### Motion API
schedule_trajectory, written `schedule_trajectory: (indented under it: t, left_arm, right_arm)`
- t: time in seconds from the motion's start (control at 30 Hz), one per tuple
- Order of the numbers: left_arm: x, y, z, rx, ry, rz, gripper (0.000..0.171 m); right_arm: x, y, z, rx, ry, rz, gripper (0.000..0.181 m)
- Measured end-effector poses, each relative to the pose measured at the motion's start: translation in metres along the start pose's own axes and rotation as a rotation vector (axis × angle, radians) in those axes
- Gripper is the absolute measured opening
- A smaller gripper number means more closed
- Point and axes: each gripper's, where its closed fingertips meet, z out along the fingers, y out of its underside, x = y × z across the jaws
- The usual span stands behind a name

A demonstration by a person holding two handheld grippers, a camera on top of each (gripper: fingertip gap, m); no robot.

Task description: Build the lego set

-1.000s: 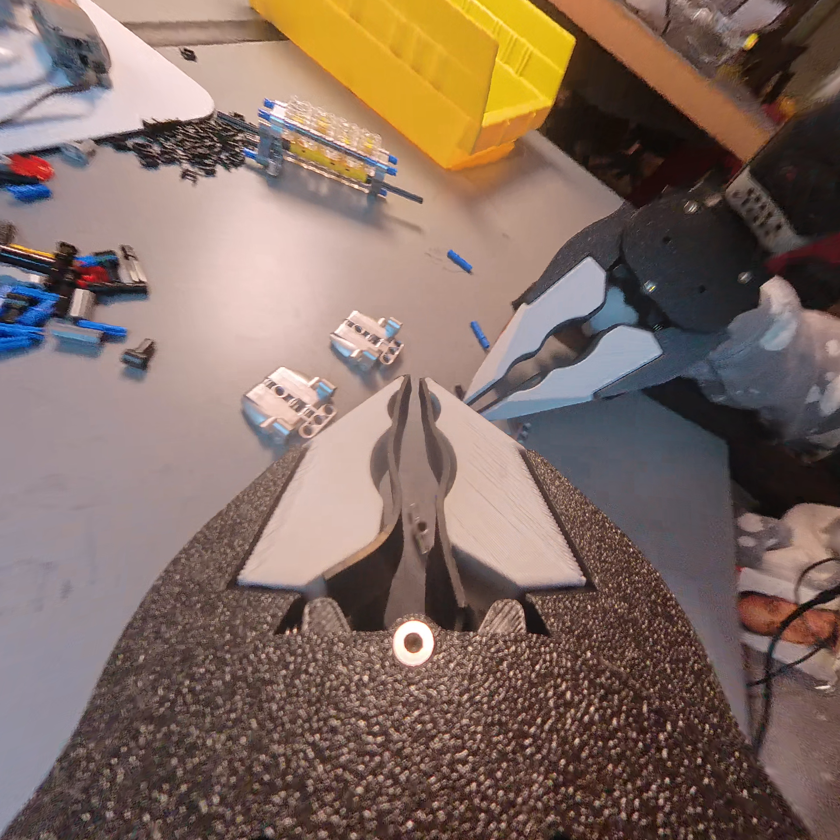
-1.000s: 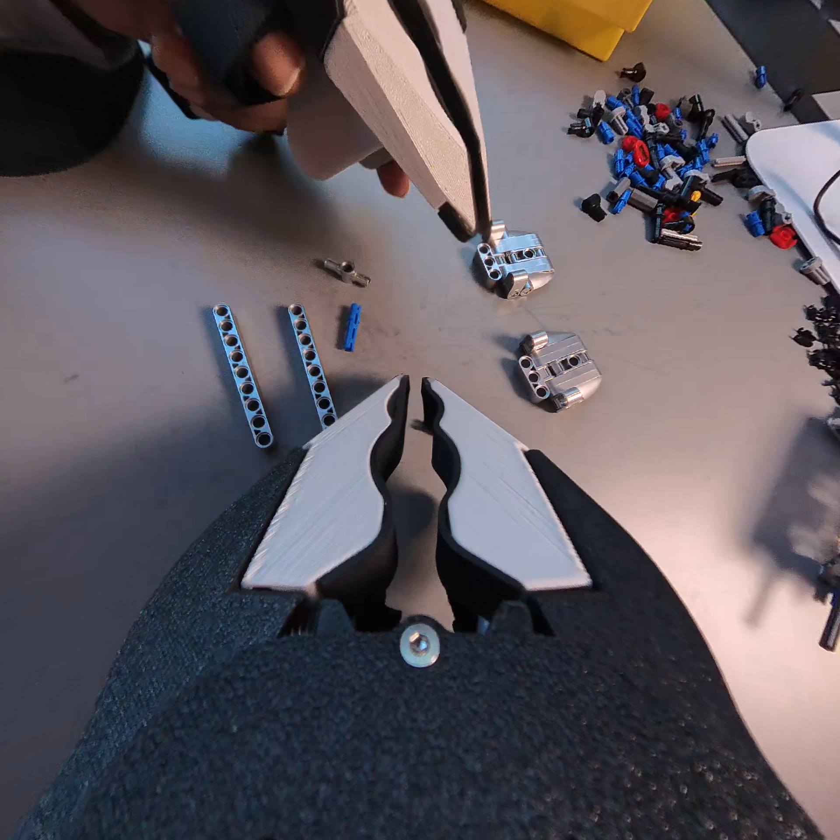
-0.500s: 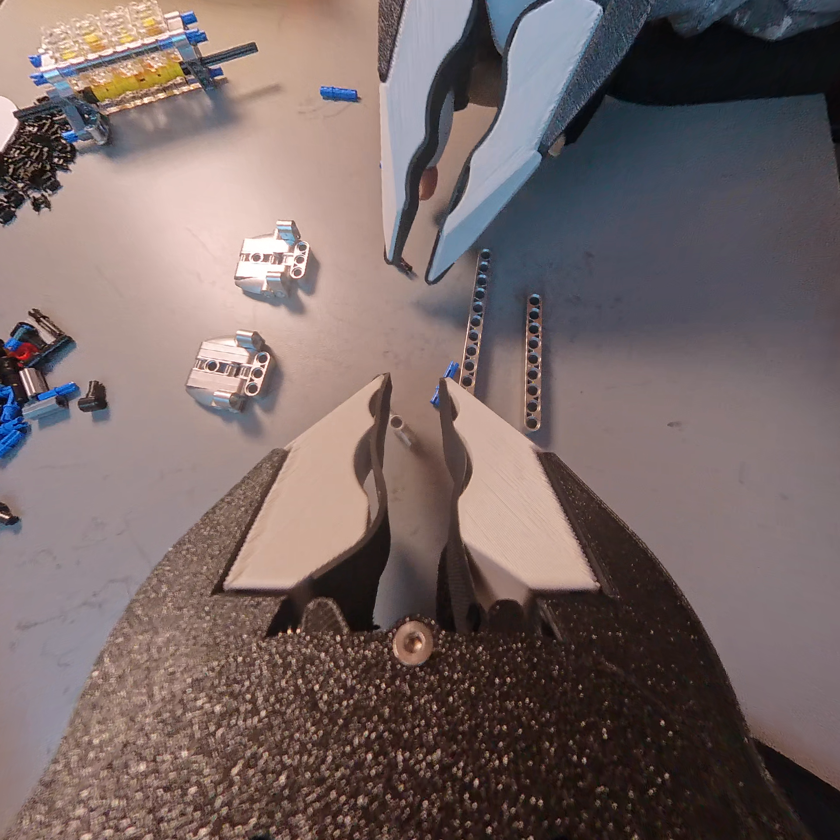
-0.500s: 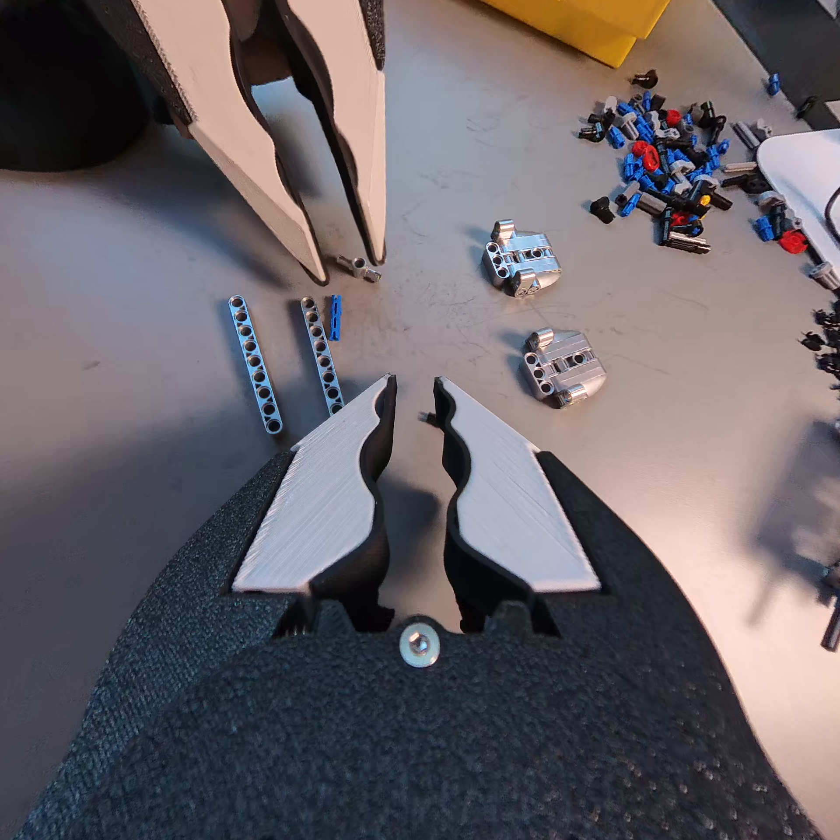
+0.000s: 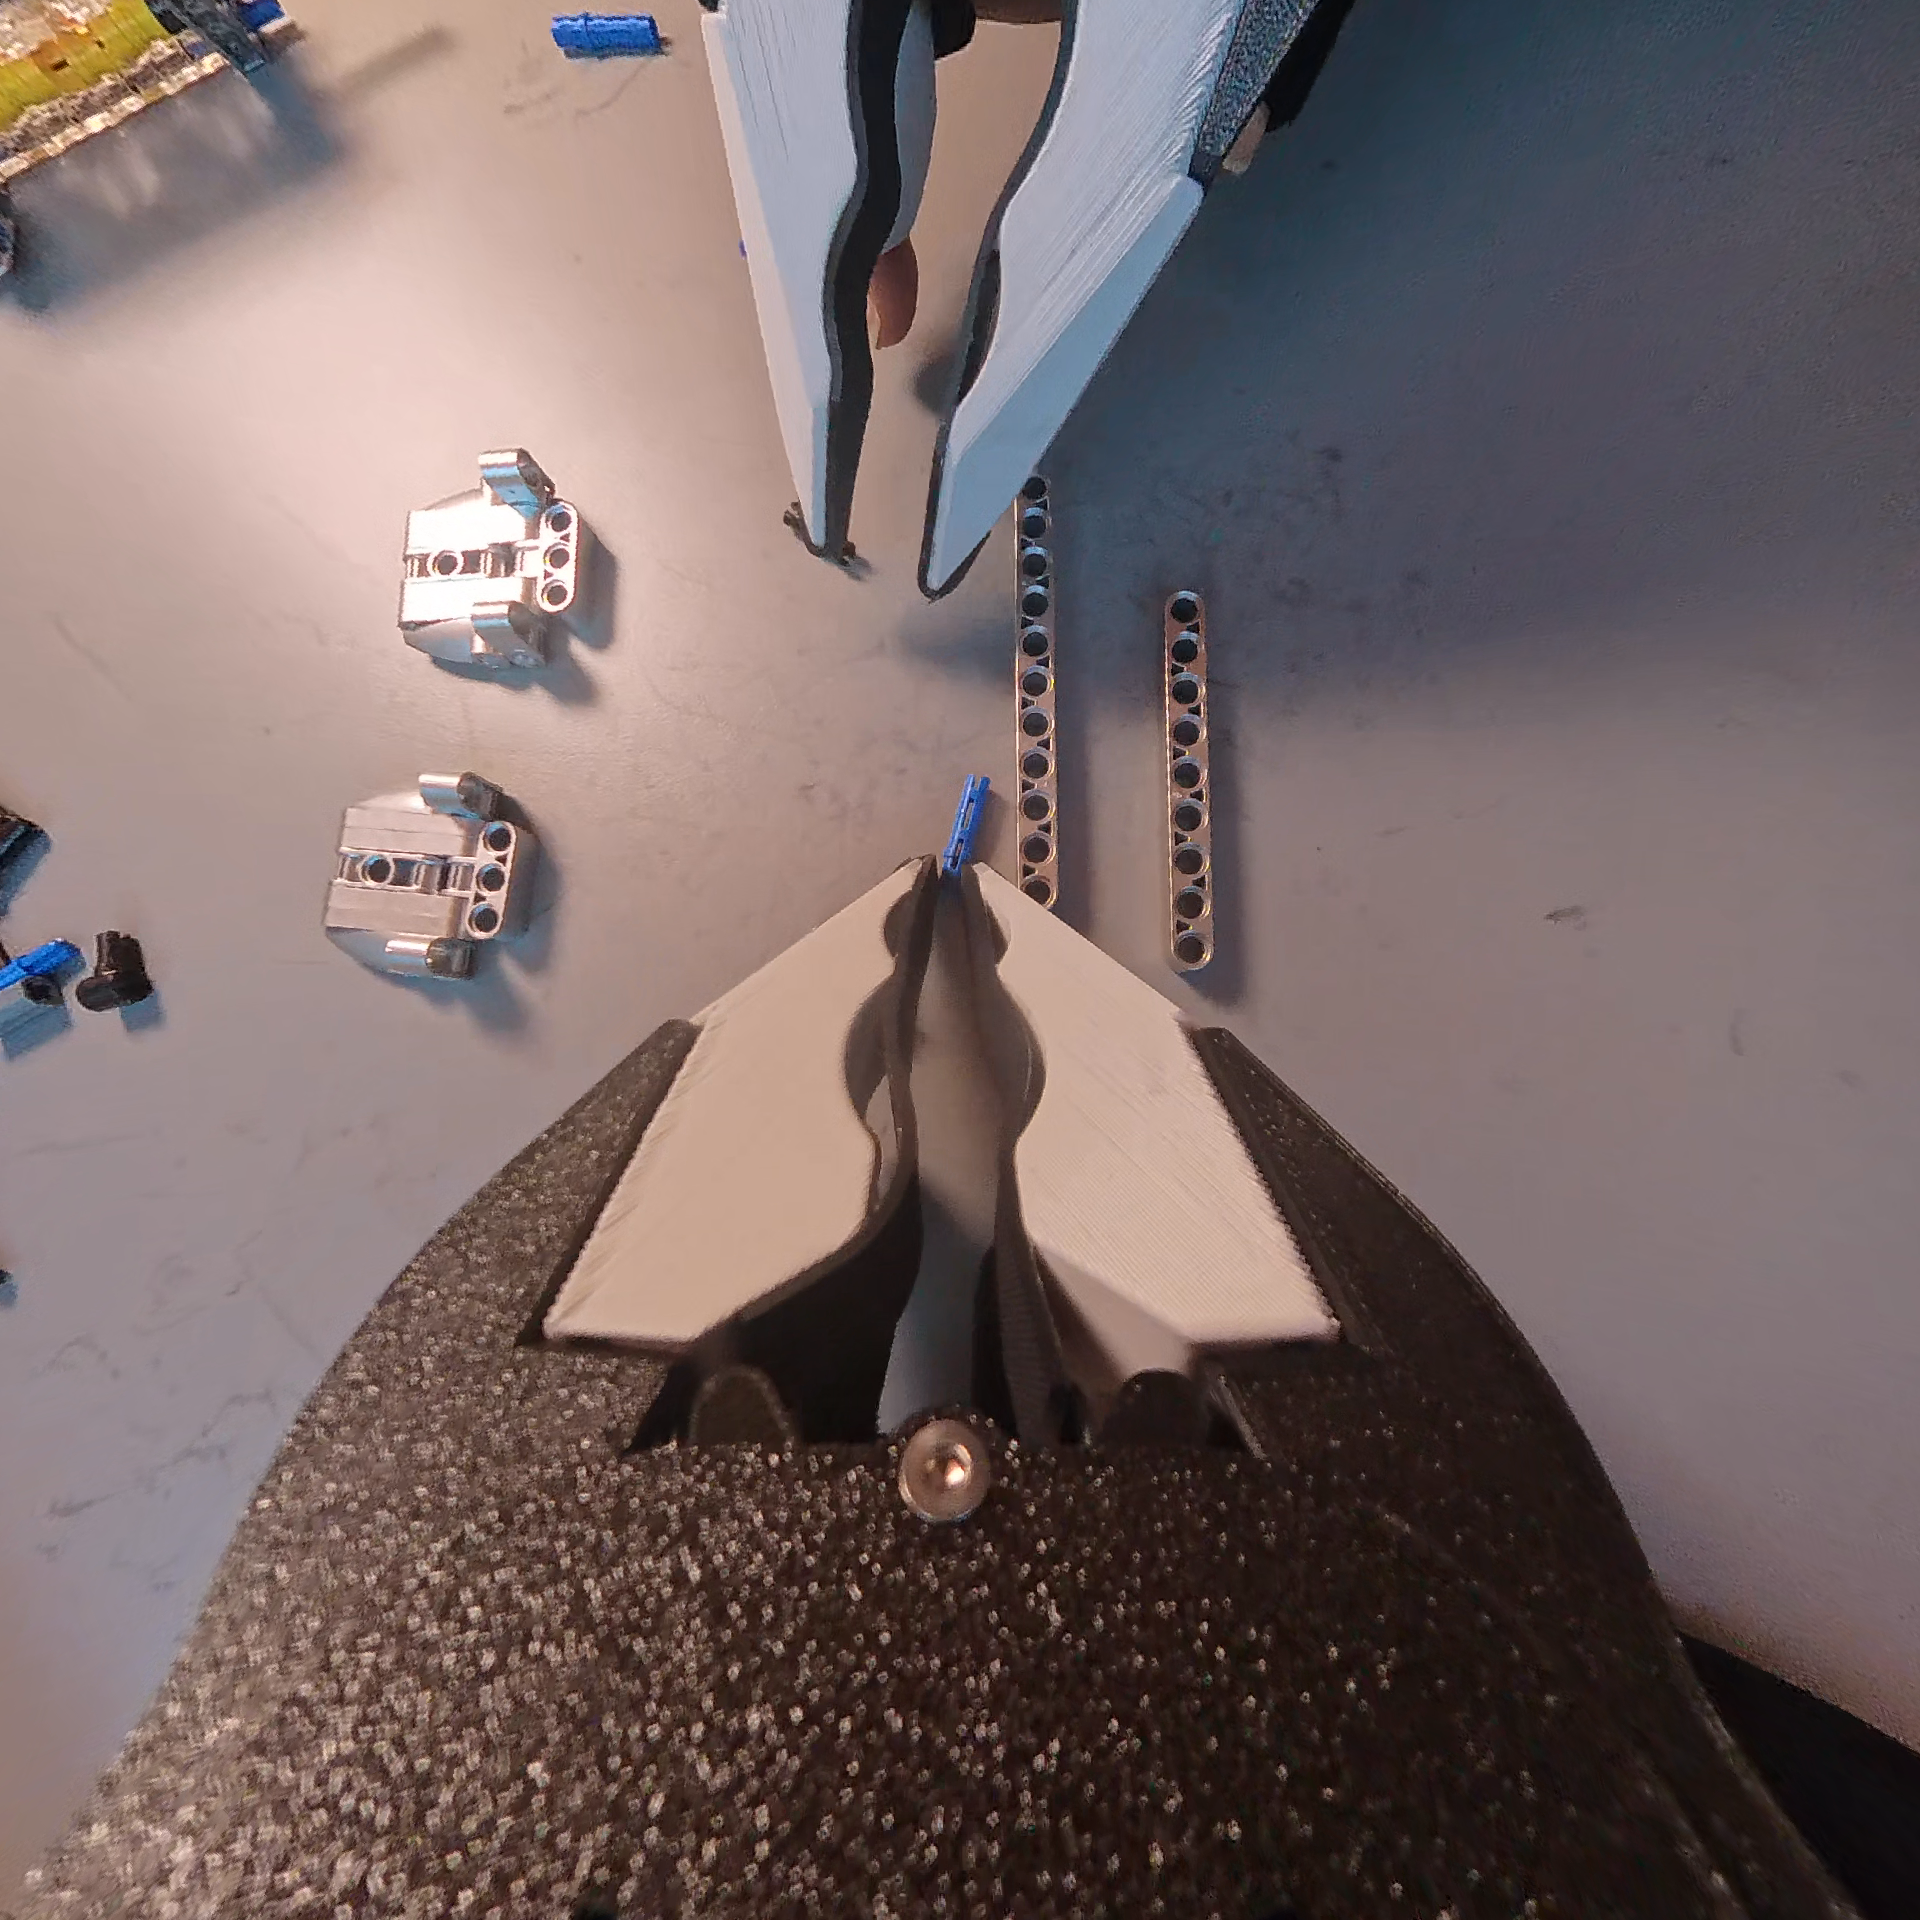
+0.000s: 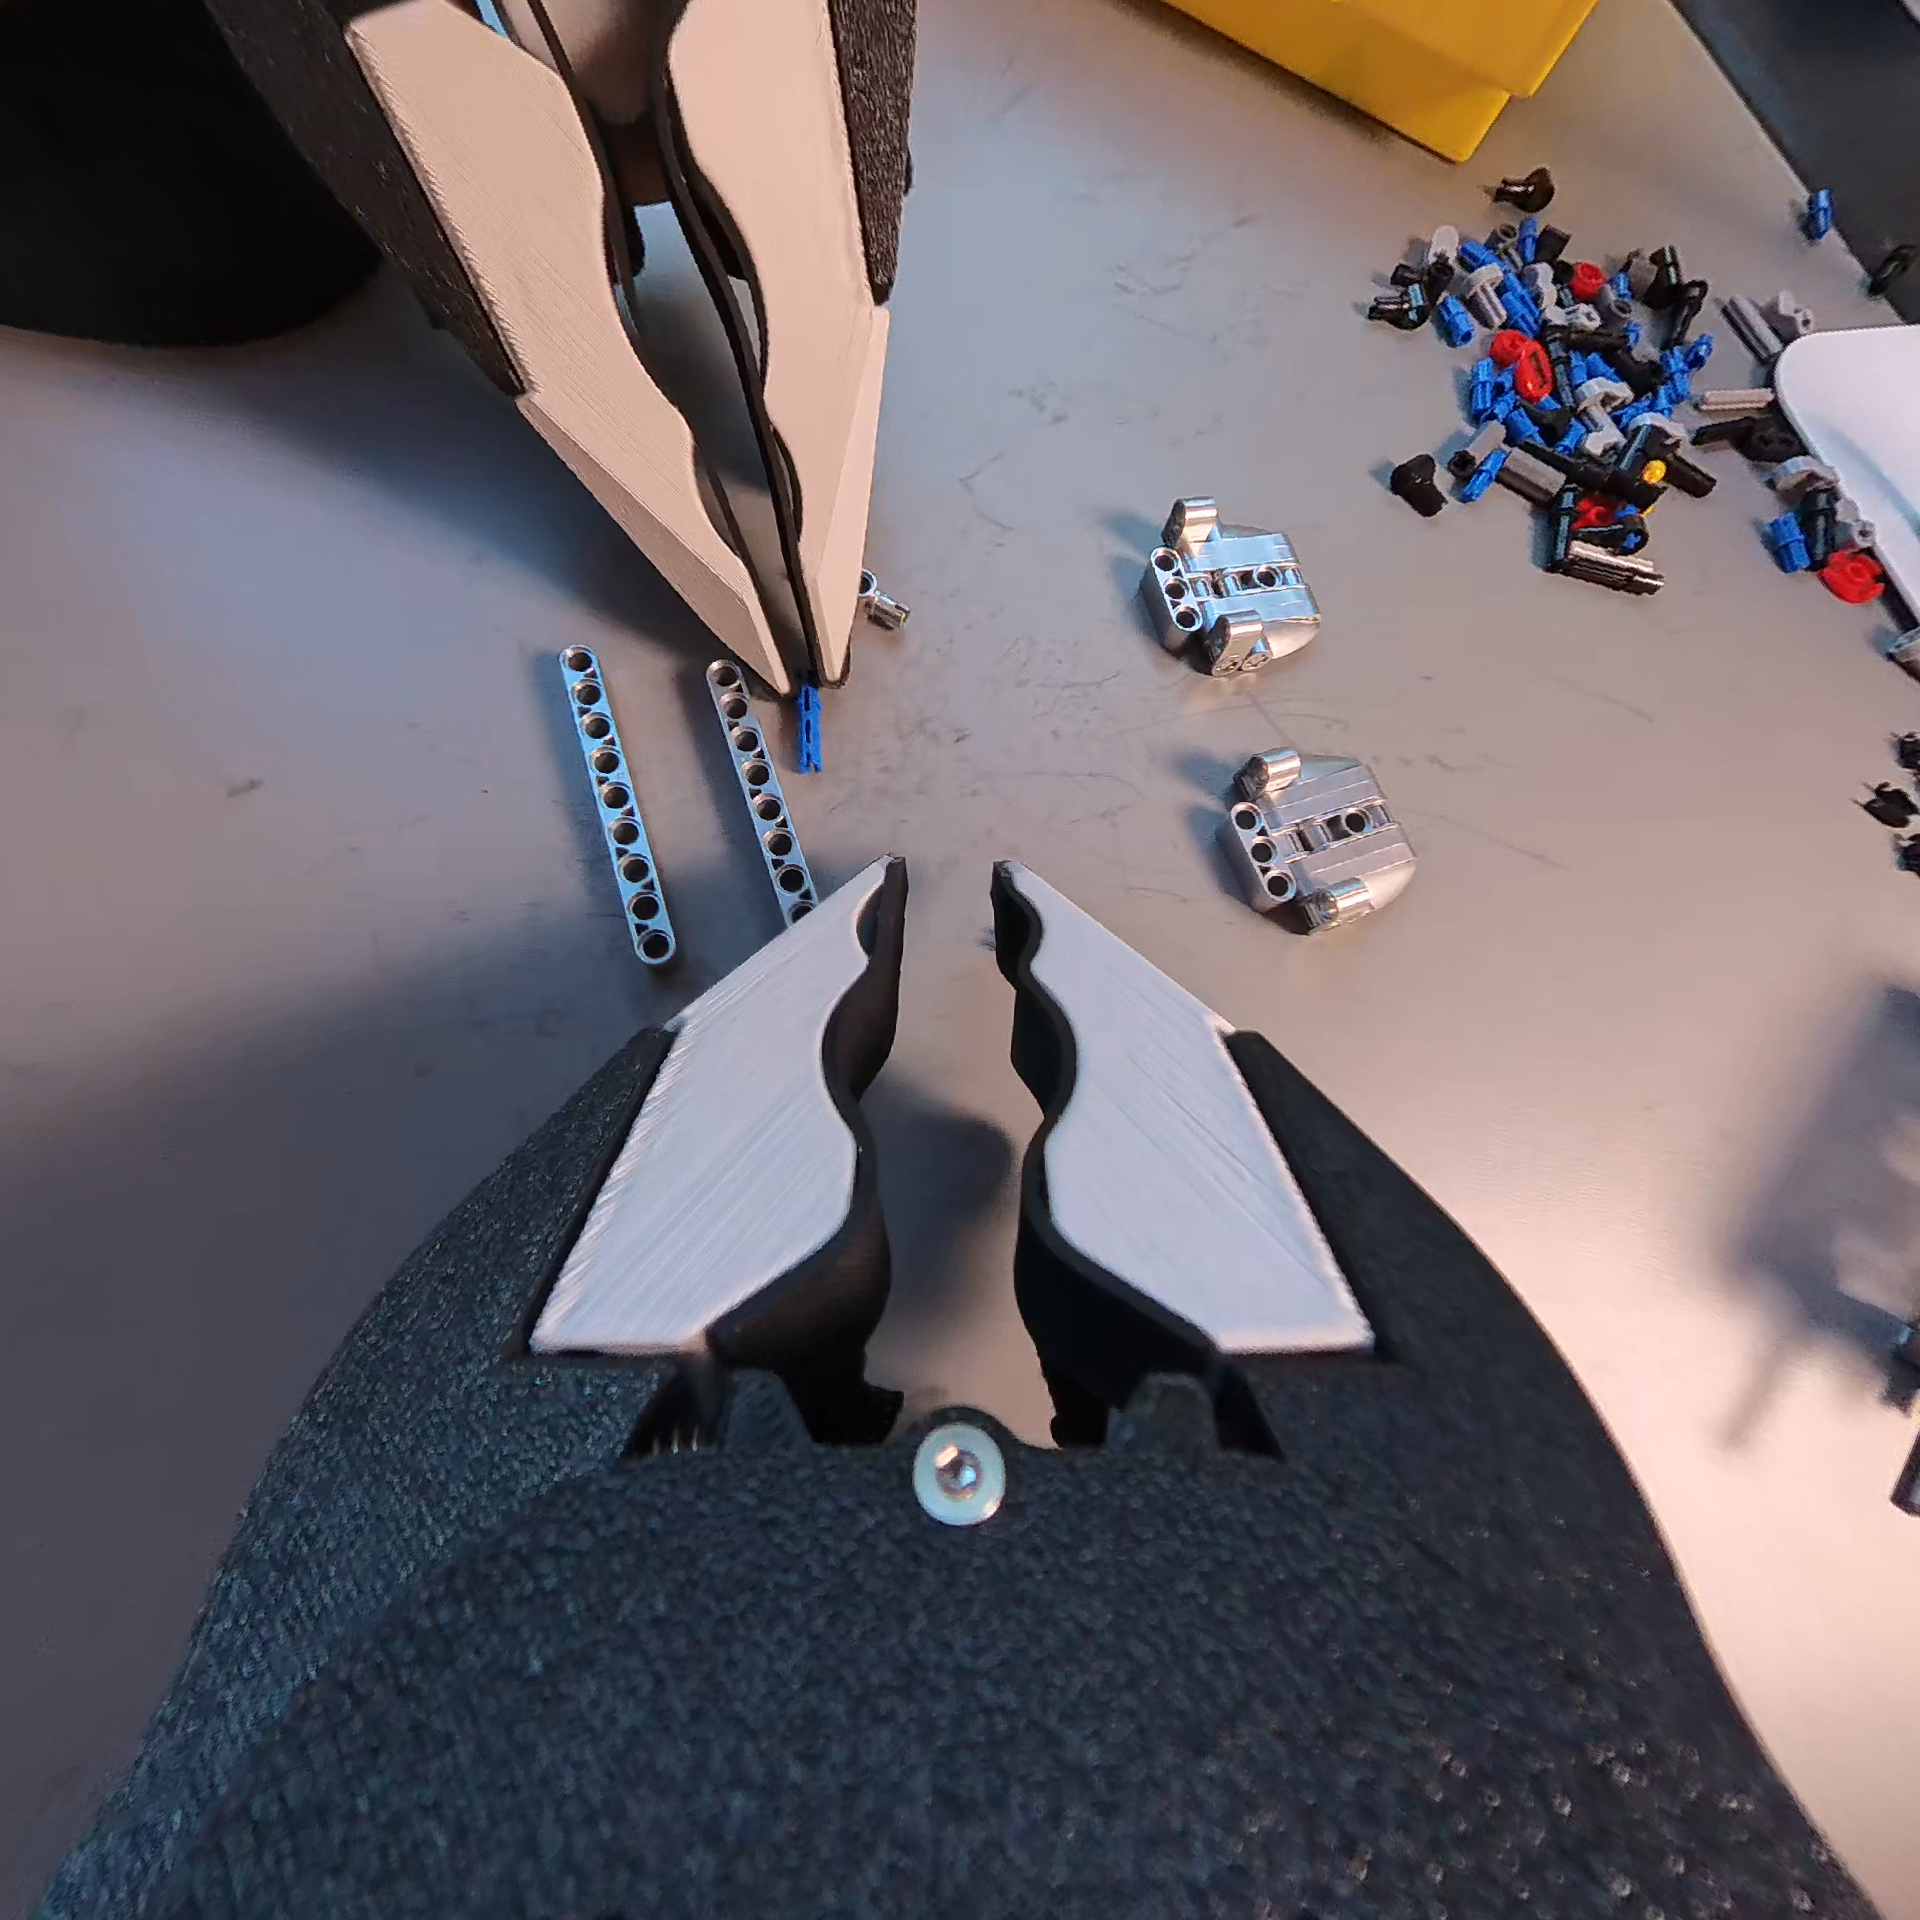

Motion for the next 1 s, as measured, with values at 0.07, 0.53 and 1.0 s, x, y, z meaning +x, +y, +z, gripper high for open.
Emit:
schedule_trajectory:
  t: [0.07,0.53,1.0]
  left_arm:
    - [-0.003,-0.007,-0.001,0.048,-0.028,0.007,0.000]
    - [-0.019,-0.012,-0.010,0.149,-0.093,-0.100,0.013]
    - [-0.021,0.000,0.004,-0.009,-0.077,-0.184,0.003]
  right_arm:
    - [-0.004,-0.004,-0.003,0.028,-0.027,-0.005,0.015]
    - [-0.011,-0.022,-0.012,0.145,-0.063,-0.045,0.016]
    - [-0.009,-0.014,-0.006,0.094,-0.052,-0.048,0.016]
